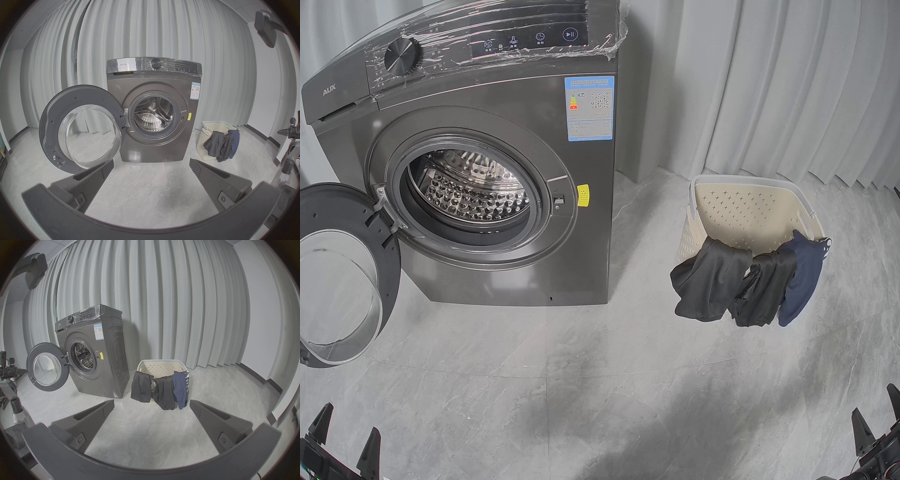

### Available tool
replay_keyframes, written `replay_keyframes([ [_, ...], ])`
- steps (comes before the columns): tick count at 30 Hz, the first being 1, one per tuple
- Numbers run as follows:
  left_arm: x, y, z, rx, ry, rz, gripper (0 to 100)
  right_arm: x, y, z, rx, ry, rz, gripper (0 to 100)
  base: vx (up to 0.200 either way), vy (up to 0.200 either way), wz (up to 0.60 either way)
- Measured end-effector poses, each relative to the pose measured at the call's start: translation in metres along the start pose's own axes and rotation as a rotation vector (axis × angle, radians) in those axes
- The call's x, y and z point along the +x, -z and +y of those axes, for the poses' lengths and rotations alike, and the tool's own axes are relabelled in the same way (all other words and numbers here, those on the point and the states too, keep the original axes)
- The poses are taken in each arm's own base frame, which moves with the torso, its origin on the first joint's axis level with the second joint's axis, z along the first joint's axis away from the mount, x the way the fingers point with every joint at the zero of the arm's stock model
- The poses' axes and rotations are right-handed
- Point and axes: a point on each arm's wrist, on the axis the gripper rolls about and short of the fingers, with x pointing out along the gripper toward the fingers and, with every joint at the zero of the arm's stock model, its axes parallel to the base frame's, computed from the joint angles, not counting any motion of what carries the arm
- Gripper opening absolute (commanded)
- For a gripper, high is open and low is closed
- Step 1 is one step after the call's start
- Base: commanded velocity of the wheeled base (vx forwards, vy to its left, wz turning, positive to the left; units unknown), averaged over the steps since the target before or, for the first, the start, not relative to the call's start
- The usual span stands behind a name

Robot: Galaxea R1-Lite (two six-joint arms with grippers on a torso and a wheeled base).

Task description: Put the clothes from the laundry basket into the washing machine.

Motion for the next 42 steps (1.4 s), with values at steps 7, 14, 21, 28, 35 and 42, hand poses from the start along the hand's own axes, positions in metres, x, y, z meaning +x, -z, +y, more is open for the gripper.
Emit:
replay_keyframes([
  [7,0.0000,0.0000,0.0000,0.000,0.000,0.000,100,0.0000,0.0000,0.0000,0.000,0.000,0.000,100,0.000,-0.200,0.00],
  [14,0.0000,0.0000,0.0000,0.000,0.000,0.000,100,0.0000,0.0000,0.0000,0.000,0.000,0.000,100,0.000,-0.200,0.00],
  [21,0.0000,0.0000,0.0000,0.000,0.000,0.000,100,0.0000,0.0000,0.0000,0.000,0.000,0.000,100,0.000,-0.171,0.00],
  [28,0.0000,0.0000,0.0000,-0.001,-0.001,0.000,100,0.0001,0.0000,0.0000,0.000,0.000,0.001,100,0.000,0.000,0.00],
  [35,0.0000,0.0000,0.0000,-0.001,0.000,0.000,100,0.0001,0.0000,0.0000,0.001,0.000,0.001,100,0.000,0.000,0.00],
  [42,0.0000,0.0000,0.0000,-0.006,0.000,0.000,100,0.0001,0.0000,0.0000,0.001,0.000,0.001,100,0.200,0.000,0.00],
])
